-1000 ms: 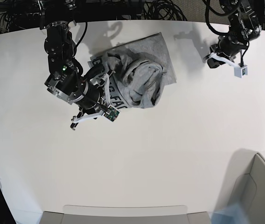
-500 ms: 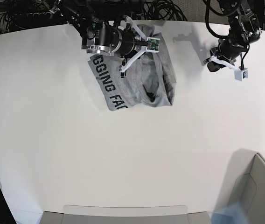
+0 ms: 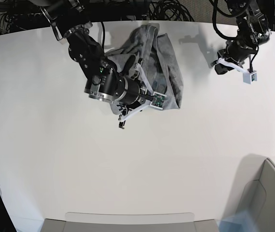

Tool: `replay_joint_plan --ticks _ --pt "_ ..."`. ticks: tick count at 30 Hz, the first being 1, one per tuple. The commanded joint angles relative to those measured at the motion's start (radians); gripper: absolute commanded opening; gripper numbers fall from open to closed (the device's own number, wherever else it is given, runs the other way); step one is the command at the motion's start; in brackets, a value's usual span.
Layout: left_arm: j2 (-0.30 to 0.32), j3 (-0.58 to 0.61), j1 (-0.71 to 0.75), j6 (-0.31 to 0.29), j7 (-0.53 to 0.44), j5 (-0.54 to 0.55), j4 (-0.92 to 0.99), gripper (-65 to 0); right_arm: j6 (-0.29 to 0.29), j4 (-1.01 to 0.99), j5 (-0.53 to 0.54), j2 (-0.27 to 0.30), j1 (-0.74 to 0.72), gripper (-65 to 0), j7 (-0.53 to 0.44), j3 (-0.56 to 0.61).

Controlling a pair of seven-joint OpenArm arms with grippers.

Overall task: Fold the T-shirt properly
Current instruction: 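Grasp the bundle with both grippers and tuck its edges under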

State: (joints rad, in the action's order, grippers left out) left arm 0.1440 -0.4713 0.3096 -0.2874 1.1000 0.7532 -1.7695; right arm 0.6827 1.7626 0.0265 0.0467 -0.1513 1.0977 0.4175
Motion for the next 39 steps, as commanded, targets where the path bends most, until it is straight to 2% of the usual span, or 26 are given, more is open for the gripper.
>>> replay_joint_plan --ticks 1,7,10,13,17,22,26,29,32,35,39 --pt "0.007 -0.002 -0.003 -0.005 -0.01 0.015 -0.019 -65.0 0.015 -0.022 0.01 -0.029 -0.035 -65.0 -0.015 0.014" --pt "0.007 -0.002 -0.003 -0.005 -0.01 0.015 -0.019 -65.0 0.015 -0.275 0.01 -0.133 -0.167 -65.0 -0.023 0.103" --pt "0.007 -0.002 -0.003 -0.005 -0.01 0.015 -0.019 -65.0 0.015 -0.379 0.008 -0.187 -0.221 -65.0 -0.087 0.131" --pt "0.007 -0.002 -0.003 -0.005 -0.01 0.015 -0.02 -65.0 0.015 -0.481 0.008 -0.204 -0.273 -65.0 -0.147 0.152" --pt "0.007 -0.002 -0.003 -0.005 -0.01 0.015 -0.019 -65.0 -0.007 -0.576 0.016 -0.204 -0.322 -65.0 -0.175 0.209" --pt "0.007 -0.002 -0.003 -0.006 -0.01 0.015 -0.019 -65.0 -0.011 -0.57 0.016 -0.201 -0.319 -65.0 -0.166 0.297" --pt "0.007 -0.002 -0.005 -0.006 -0.01 0.015 -0.019 -65.0 -0.01 -0.448 0.016 -0.199 -0.29 -65.0 -0.04 0.327" --pt "-0.008 -0.002 -0.005 -0.006 -0.01 0.015 -0.019 -65.0 -0.01 -0.327 0.016 -0.184 -0.275 -65.0 0.015 0.327" --pt "-0.011 -0.002 -0.005 -0.006 -0.01 0.015 -0.019 -65.0 -0.01 -0.246 0.014 -0.166 -0.271 -65.0 0.025 0.318" --pt "-0.013 -0.001 -0.005 -0.008 -0.01 0.016 -0.033 -65.0 -0.01 -0.175 0.008 -0.121 -0.271 -65.0 0.025 0.292" --pt "-0.008 0.098 -0.005 -0.008 -0.01 0.016 -0.12 -65.0 -0.011 -0.149 0.016 -0.063 -0.268 -65.0 0.029 0.111"
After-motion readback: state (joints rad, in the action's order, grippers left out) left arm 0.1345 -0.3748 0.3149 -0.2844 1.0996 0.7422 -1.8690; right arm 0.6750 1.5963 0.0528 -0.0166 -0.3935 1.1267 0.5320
